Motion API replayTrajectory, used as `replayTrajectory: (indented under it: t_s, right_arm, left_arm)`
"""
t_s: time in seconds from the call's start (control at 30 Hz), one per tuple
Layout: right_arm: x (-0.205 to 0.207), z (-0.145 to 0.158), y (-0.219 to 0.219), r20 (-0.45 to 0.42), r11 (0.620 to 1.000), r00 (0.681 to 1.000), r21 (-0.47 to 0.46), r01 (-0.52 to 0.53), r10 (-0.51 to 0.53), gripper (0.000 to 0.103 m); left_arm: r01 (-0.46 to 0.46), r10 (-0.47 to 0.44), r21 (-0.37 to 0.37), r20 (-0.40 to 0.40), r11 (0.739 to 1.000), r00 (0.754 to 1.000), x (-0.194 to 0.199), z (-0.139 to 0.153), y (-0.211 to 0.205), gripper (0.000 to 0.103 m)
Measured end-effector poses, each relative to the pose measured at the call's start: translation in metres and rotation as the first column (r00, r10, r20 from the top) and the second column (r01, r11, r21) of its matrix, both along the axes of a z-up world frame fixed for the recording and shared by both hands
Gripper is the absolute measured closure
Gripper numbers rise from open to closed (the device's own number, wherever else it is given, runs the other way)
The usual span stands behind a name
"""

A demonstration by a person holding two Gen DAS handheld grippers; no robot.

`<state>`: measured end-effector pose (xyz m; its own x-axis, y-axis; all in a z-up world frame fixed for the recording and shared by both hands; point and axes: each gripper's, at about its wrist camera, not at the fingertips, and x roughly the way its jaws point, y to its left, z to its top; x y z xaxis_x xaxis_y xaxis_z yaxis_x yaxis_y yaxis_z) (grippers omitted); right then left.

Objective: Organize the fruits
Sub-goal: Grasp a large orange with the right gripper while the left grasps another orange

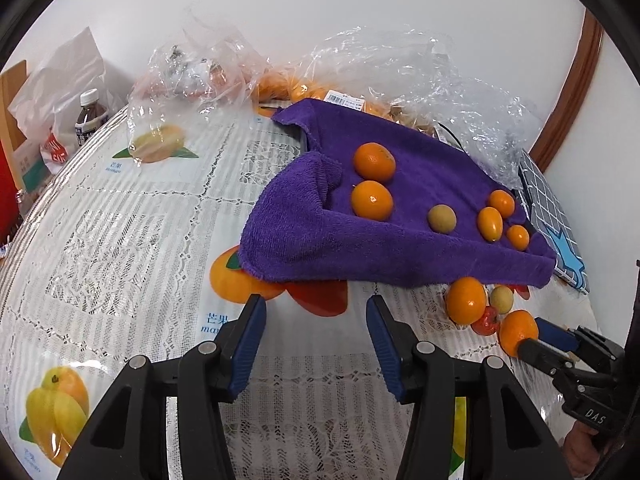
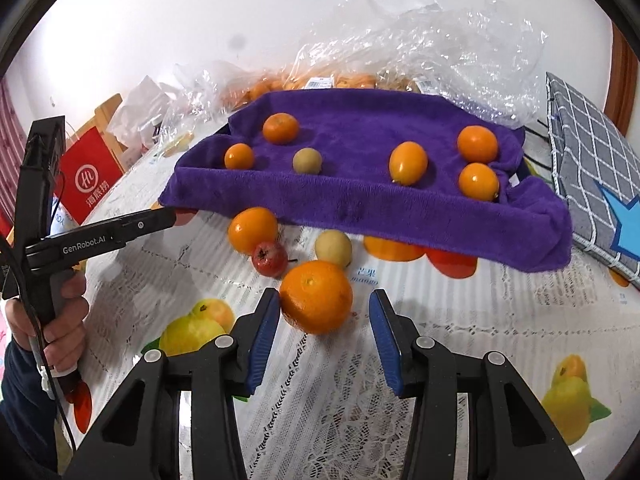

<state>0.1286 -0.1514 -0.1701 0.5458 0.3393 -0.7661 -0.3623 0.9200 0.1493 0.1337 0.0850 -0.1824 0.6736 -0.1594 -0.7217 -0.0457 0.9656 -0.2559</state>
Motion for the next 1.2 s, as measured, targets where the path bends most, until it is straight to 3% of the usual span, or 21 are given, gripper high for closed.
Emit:
replayTrajectory:
  t_s: [0.23,0.33,0.47,0.77,1.07,1.2]
  right_arm:
    - [0.0,-0.01,0.007,-0.01,1.0,1.0,-0.022,0.001,-0.001,0.057]
    - [0.0,-0.01,0.006,-0.006,1.0,1.0,-0.011,0.0,0.0,0.064]
    - [-0.003,-0.008,0.003,0.003,1.0,1.0,-0.022,0.005,-0.004,0.064]
    - [-0.014,0.0,-0.04,0.025,0.994,0.994,0.015,0.109,-0.109,0.064]
    - [-0.02,0.01,-0.087,0.049,0.979,0.978,0.022,0.204,-0.205,0.064]
    - [-0.021,0.015,-0.104,0.051,0.974,0.972,0.027,0.227,-0.228,0.064]
  left_arm:
    - [-0.006,0.006,-0.018,0.002,1.0,1.0,-0.001,0.001,0.003,0.053]
    - [-0.006,0.006,-0.01,0.004,1.0,1.0,-0.001,0.001,0.002,0.053]
    - [0.002,-0.002,-0.008,0.007,1.0,1.0,-0.001,0.001,0.001,0.053]
    - [0.057,-0.056,-0.015,0.024,0.998,0.998,-0.003,0.004,-0.008,0.053]
    - [0.138,-0.136,-0.181,0.019,0.974,0.99,-0.003,0.004,-0.026,0.053]
    - [0.161,-0.162,-0.208,0.012,0.965,0.987,0.002,0.005,-0.05,0.053]
